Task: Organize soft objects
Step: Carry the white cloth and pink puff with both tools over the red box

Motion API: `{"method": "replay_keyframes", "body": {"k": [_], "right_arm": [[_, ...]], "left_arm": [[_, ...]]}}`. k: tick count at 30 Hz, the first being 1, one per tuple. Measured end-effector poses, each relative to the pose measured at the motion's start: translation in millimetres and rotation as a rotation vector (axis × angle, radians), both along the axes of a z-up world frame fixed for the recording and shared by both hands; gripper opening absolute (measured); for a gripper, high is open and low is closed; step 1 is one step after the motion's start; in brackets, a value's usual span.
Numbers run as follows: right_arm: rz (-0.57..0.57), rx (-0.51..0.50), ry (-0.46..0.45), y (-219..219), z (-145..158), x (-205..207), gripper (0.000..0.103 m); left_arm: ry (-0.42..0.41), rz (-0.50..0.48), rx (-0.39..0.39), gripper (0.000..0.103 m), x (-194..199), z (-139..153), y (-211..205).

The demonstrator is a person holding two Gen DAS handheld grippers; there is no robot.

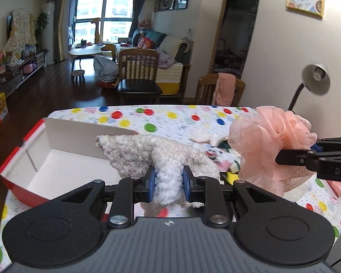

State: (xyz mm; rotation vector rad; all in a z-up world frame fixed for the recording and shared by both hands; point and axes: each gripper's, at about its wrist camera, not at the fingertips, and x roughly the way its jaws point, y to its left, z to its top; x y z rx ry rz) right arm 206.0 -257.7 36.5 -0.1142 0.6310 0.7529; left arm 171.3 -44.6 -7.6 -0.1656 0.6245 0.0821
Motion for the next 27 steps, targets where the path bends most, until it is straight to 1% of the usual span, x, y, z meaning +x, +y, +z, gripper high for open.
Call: {"method": "replay_keyframes", "body": {"k": [10,17,21,27], "right_arm": [[0.057,-0.033,-0.027,95.0,3.3,-18.6,0.025],[0.072,-0.059,-0.031,154.0,-2.0,-17.5,0.025],[0.079,-0.080,-0.026,186.9,-9.7,-13.8,0.026],[0.074,-0.136,0.001,231.3,-33.6,-4.3,0.026]], "left_arm": [[0.014,0.039,-0.007,0.024,-8.3,4.5,91.1],[0.056,0.054,0.006,0.024,2.0,-0.1,155.9],[0.099,0.049,0.000,0.024,13.0,-9.2,187.3],[0.148,0.028,0.030,0.024,31.8,-27.4,221.5]]}}
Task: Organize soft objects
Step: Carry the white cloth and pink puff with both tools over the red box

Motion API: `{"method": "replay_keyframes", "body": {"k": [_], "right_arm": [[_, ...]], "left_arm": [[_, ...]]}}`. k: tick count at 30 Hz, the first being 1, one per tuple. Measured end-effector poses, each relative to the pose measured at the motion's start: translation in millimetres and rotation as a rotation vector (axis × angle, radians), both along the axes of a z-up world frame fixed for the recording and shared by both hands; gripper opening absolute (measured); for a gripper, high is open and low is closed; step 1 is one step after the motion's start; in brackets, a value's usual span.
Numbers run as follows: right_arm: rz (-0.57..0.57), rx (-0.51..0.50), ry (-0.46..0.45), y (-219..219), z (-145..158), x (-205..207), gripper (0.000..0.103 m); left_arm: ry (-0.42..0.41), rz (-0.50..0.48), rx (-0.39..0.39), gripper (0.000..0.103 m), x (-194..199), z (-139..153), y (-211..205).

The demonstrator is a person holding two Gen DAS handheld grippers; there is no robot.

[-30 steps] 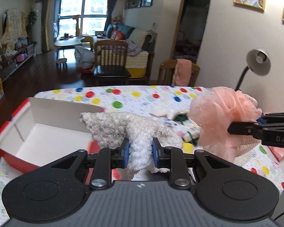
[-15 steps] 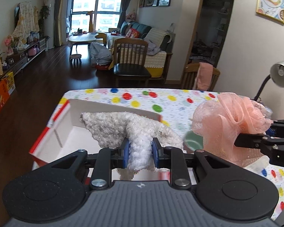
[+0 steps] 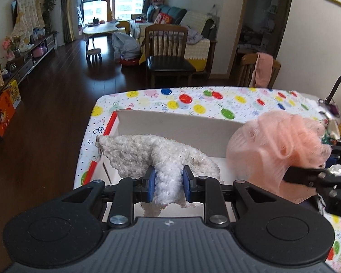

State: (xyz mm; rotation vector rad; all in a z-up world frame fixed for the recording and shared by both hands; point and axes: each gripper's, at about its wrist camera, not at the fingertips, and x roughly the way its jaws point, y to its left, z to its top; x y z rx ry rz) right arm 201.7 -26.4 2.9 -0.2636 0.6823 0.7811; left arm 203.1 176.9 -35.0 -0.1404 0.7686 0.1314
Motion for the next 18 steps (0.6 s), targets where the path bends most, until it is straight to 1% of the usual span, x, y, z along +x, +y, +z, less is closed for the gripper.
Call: {"method": "replay_keyframes", "body": {"k": [7,12,15,18], "right_arm": [[-0.017,-0.082,0.049,38.9,-32.0,15.1,0.026],[0.015,-0.176,0.047,60.4,-54.7,23.0,0.026],[0.045,-0.219,0.072,69.8,-66.2,26.3,0.026],[0.060,-0.267,0.070,77.7,-76.3,24.8,0.026]], "left_arm": [[0.054,-0.028,-0.001,0.024,36.4,-21.6,27.5],[0.091,-0.052,0.017,0.024,63.2,-39.5,35.5],[0.123,-0.064,0.018,0.024,81.0,-52.0,38.2],[0.156,-0.075,0.021,0.024,96.5,-63.8,38.6]]}}
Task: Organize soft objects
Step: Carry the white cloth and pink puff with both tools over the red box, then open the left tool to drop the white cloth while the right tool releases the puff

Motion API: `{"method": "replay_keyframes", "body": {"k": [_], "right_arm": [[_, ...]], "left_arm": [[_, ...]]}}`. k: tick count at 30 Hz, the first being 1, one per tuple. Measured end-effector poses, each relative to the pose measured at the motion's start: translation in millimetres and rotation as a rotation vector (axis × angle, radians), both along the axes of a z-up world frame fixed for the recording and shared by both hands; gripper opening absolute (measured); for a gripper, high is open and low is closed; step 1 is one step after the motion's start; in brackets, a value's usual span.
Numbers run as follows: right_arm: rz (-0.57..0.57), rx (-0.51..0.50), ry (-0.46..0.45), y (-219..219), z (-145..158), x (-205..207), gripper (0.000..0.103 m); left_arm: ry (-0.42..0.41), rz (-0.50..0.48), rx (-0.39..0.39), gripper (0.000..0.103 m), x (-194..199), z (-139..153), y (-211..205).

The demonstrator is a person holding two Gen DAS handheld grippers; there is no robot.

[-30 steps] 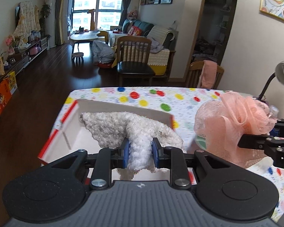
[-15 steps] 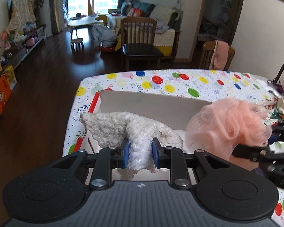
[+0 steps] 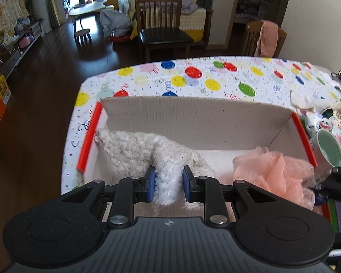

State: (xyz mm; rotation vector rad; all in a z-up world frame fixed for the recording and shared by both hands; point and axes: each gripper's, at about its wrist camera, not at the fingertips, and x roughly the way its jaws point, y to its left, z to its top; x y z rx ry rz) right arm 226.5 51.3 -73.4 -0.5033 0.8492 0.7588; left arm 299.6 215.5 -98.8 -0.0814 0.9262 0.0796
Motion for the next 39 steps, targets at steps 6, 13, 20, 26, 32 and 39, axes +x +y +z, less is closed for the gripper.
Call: {"method": "replay_keyframes", "body": {"k": [6,13,20,26,32,39], "right_arm": [[0.001,-0.037,0.025,4.6,-10.7,0.5,0.028],[-0.008,-0.050,0.037,6.6,-11.7,-0.7,0.031],[-0.034,-0.026,0.063,5.8,-11.4,6.5,0.045],[-0.044,-0.001,0.059,1.4,-6.3,5.5,0.055],[-0.052,0.039,0.048,-5.1,4.6,0.7,0.065],[-0.054,0.108,0.036,-19.0,25.0,-6.9,0.077]], "left_arm": [[0.065,-0.021,-0.005,0.024,19.4,-18.7,-4.0],[0.122,-0.036,-0.005,0.024,27.0,-34.6,-8.0],[0.171,-0.017,-0.021,0.028,29.4,-42.2,-7.4],[0.171,0.003,-0.035,0.029,27.4,-41.7,-5.3],[0.164,0.022,-0.042,0.029,24.1,-38.6,-3.7],[0.134,0.032,-0.057,0.029,11.9,-28.0,-3.0]]}}
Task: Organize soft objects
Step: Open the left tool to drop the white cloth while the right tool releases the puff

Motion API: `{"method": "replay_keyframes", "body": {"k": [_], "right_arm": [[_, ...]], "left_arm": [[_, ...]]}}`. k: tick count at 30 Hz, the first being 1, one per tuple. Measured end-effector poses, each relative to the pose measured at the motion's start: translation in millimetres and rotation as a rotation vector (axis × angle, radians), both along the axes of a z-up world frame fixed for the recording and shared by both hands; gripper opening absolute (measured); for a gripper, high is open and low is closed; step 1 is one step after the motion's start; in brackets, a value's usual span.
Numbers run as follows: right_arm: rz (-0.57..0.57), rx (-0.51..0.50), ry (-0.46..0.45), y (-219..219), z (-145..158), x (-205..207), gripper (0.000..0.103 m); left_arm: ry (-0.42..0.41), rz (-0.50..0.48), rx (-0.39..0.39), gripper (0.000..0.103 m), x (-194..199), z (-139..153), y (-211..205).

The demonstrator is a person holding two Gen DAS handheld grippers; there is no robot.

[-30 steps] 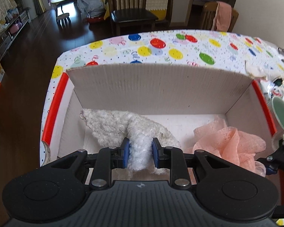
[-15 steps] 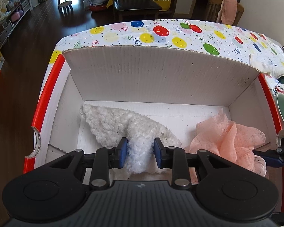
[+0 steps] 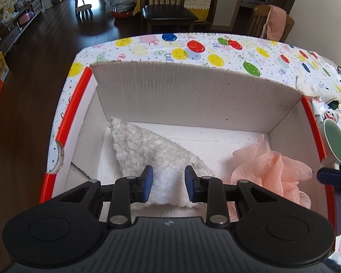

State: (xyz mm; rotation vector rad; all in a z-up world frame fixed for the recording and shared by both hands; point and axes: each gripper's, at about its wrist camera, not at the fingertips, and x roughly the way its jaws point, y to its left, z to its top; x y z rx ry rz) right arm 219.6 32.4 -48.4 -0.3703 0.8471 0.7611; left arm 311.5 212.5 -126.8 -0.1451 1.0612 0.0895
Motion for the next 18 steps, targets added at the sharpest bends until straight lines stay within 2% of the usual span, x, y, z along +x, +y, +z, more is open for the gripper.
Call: {"method": "replay_keyframes", "body": {"k": [2,6,7,8,9,12,18], "right_arm": [[-0.003,0.025,-0.001,-5.6,6.3,-0.8,0.082],[-0.009,0.071,-0.009,-19.3,19.9,-6.5,0.084],[-0.014,0.085,-0.010,-23.4,22.5,-7.5,0.085],[-0.017,0.101,-0.010,-27.8,26.2,-8.9,0.085],[-0.022,0.117,-0.011,-32.1,30.1,-10.5,0.086],[-0.033,0.163,-0.028,-44.1,42.5,-16.7,0.087],[-0.071,0.262,-0.071,-68.4,68.7,-28.9,0.094]], "left_arm": [[-0.015,-0.004,0.005,0.029,-4.1,4.0,-1.0],[-0.056,-0.005,-0.004,0.033,-14.8,16.4,-2.5],[-0.067,-0.004,-0.009,0.052,-17.7,19.9,-2.7],[-0.080,-0.004,-0.019,0.076,-21.1,23.8,-2.7],[-0.095,-0.006,-0.029,0.080,-24.5,28.2,-3.1],[-0.170,-0.001,-0.029,0.080,-38.7,43.9,-5.5],[-0.249,-0.014,-0.022,0.080,-61.4,72.5,-17.9]]}}
